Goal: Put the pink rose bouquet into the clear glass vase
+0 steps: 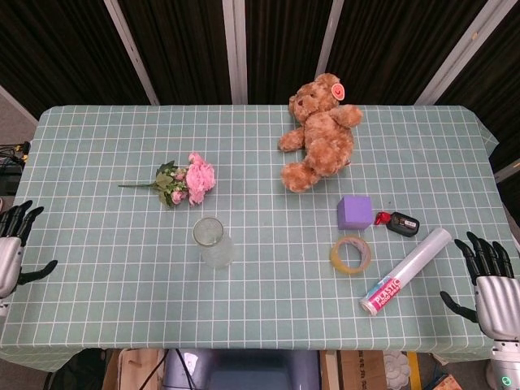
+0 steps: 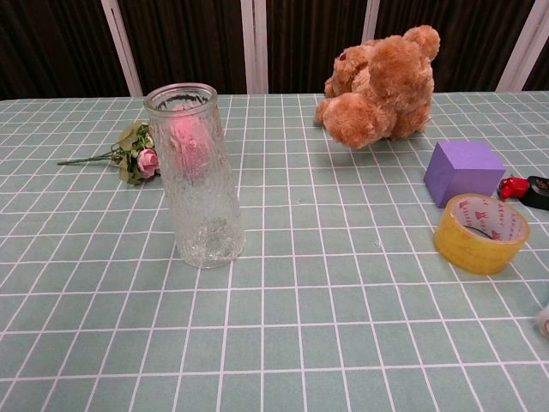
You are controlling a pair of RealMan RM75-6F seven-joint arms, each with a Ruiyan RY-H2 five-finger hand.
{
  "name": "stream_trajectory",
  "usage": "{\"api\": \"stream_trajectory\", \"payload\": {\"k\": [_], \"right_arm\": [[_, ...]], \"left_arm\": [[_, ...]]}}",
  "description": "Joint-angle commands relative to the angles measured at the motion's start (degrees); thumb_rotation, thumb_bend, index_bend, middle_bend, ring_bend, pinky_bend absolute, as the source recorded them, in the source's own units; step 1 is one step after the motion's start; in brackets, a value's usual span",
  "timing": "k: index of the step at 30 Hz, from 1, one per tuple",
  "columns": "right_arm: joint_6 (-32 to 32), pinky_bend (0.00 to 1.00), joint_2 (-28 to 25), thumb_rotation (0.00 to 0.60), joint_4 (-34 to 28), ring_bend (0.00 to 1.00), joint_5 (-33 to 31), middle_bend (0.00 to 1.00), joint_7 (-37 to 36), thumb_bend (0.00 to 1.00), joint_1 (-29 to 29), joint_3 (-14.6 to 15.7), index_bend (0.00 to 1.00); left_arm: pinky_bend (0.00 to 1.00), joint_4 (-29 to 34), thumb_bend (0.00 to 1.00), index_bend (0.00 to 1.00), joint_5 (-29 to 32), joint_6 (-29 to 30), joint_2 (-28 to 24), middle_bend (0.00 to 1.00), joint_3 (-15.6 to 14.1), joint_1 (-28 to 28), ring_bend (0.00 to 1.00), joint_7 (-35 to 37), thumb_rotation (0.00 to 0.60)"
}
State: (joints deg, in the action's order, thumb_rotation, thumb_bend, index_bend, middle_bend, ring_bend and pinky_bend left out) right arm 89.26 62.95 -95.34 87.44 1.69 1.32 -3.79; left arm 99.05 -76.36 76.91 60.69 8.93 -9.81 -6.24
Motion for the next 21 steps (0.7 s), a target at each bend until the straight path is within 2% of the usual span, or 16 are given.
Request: {"api": "stream_trajectory", "payload": {"k": [1,4,10,14,21], "right_arm": [[-0.28,0.00,0.16,0.600,0.12,0.09,-0.57,0.08,0.39,0.20,0.06,-0.20,0.13],[-0.66,0.00,0.36,0.600,0.22,0.09,-1.24,0.08,0.78,0.20,0.16,-0.40,0.13],[-1.78,0.00,0.73,0.600,0.66,0.09,-2.55,0.08,1.68,0.20,0.54,-0.71,0.13],[-2.16,0.00,0.98,0.600,0.79,0.09,-3.11,0.08,2.35,0.20,0.63,-0.79,0.13],[-3.10,0.00,1.54,0.600,0.98,0.09,-4.19,0.08,3.65,0.20,1.05,-1.07,0.13]], "left_arm": [[0.03,1.22,0.23,0.08,6.95,-8.96,-1.91,0.00,4.48,-7.70,0.00,-6.25,0.600],[0.03,2.87,0.23,0.07,12.93,-12.72,-2.08,0.00,6.78,-11.92,0.00,-11.82,0.600],[0.03,3.09,0.20,0.02,22.63,-18.02,0.08,0.00,8.32,-19.14,0.00,-21.11,0.600],[0.00,0.44,0.17,0.00,29.47,-21.06,3.06,0.00,8.94,-24.38,0.00,-25.74,0.600],[0.00,-6.56,0.15,0.00,37.17,-24.07,9.81,0.00,8.90,-32.00,0.00,-31.57,0.600]]}}
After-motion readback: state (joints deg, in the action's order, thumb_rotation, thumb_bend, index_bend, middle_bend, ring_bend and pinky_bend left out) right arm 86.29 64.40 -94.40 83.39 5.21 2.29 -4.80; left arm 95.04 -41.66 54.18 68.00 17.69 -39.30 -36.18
